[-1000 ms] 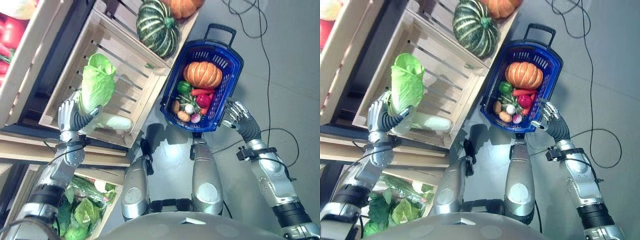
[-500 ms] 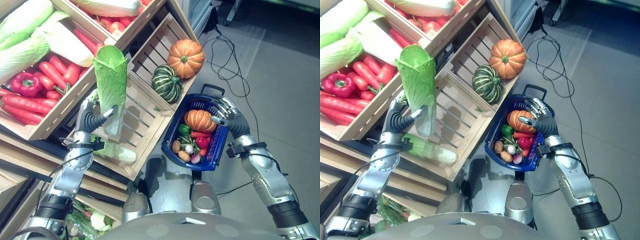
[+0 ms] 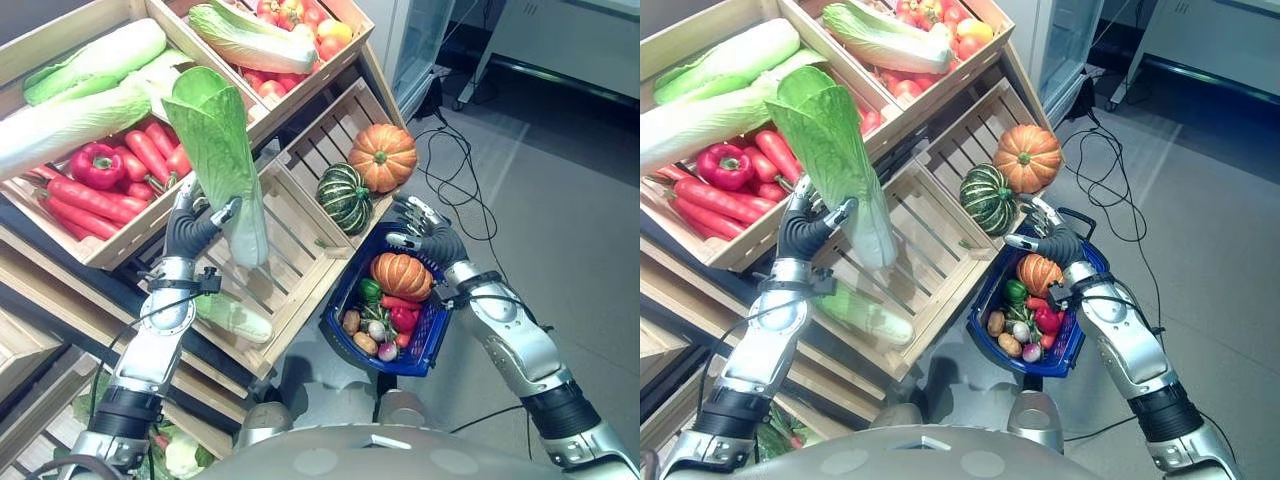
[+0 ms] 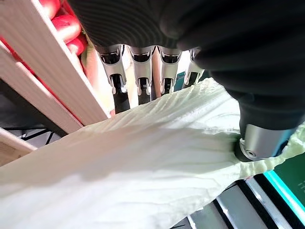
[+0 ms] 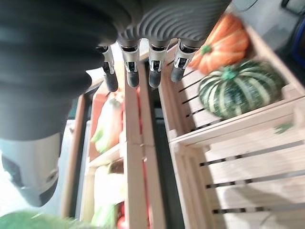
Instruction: Pick up fruits and vegetables into the basket
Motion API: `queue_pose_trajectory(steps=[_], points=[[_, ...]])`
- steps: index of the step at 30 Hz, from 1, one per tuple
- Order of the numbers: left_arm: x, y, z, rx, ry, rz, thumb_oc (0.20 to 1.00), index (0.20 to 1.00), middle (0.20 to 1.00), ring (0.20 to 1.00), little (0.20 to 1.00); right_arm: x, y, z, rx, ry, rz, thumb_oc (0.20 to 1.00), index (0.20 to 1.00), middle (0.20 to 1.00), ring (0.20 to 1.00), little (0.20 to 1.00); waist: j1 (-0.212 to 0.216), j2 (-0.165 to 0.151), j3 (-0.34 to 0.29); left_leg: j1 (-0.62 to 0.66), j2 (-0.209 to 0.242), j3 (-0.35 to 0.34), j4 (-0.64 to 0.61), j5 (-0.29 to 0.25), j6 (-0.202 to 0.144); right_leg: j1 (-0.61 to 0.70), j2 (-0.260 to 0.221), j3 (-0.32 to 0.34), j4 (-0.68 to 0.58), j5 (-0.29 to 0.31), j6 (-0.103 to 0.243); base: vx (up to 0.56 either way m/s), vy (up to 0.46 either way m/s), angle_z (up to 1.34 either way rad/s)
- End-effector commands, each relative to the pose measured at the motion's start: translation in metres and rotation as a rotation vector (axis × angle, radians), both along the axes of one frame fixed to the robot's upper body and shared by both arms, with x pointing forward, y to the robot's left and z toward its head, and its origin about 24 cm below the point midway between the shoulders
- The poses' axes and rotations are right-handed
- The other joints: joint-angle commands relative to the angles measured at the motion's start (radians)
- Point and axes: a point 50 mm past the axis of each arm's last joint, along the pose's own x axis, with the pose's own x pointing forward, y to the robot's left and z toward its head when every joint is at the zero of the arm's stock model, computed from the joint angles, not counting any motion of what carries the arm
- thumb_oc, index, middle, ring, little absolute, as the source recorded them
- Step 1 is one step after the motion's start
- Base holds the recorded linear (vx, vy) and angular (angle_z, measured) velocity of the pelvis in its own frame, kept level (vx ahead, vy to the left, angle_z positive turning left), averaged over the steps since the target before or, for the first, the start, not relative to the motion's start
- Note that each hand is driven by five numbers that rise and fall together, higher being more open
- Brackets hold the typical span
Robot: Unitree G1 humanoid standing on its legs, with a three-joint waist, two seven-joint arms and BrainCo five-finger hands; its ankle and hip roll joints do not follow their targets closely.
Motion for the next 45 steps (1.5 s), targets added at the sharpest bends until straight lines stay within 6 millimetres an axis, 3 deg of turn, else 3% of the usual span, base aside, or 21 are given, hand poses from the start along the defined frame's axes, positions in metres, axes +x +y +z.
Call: queue_pose_trajectory(steps=[1, 9, 17, 35, 45], points=[[0.01, -0.01, 0.04, 0.134, -0.182, -0.056, 0.2, 0.2, 0.2, 0.2, 0.2, 0.003, 0.023, 0.04, 0.086, -0.159, 0.091, 1.0, 1.0, 1.0, 1.0, 1.0, 0.0, -0.049, -0.042, -0.026, -0.013, 0.035, 0.027, -0.059, 0.053, 0.09, -0.062, -0.002, 0.022, -0.105, 0.08, 0.0, 0.0, 0.0], [0.013, -0.024, 0.045, 0.393, -0.261, -0.05, 0.2, 0.2, 0.2, 0.2, 0.2, 0.006, 0.043, 0.053, 0.151, -0.191, 0.15, 1.0, 1.0, 1.0, 1.0, 1.0, 0.01, -0.048, -0.05, -0.011, -0.011, 0.038, 0.024, -0.07, 0.052, 0.105, -0.064, -0.009, 0.013, -0.106, 0.082, 0.0, 0.001, 0.0], [0.013, -0.04, 0.038, 0.471, -0.249, -0.146, 0.2, 0.2, 0.2, 0.2, 0.2, 0.002, 0.061, 0.061, 0.219, -0.183, 0.273, 1.0, 1.0, 1.0, 1.0, 1.0, 0.015, -0.051, -0.057, 0.002, -0.006, 0.045, 0.015, -0.073, 0.05, 0.112, -0.068, -0.009, 0.006, -0.103, 0.088, 0.0, 0.0, 0.0], [0.011, -0.091, 0.028, 0.51, -0.31, -0.302, 0.2, 0.2, 0.2, 0.2, 0.2, -0.006, 0.109, 0.026, 0.385, 0.087, 0.447, 1.0, 1.0, 1.0, 1.0, 1.0, 0.023, -0.054, -0.056, 0.012, -0.006, 0.048, 0.002, -0.077, 0.055, 0.118, -0.079, -0.027, -0.001, -0.1, 0.097, 0.0, 0.0, 0.01], [0.012, -0.102, 0.035, 0.624, -0.451, -0.212, 0.2, 0.2, 0.2, 0.2, 0.2, 0.0, 0.109, 0.012, 0.383, 0.116, 0.358, 1.0, 1.0, 1.0, 1.0, 1.0, 0.012, -0.052, -0.058, 0.021, -0.005, 0.054, -0.01, -0.077, 0.058, 0.121, -0.08, -0.028, -0.008, -0.099, 0.099, 0.0, 0.0, 0.0]])
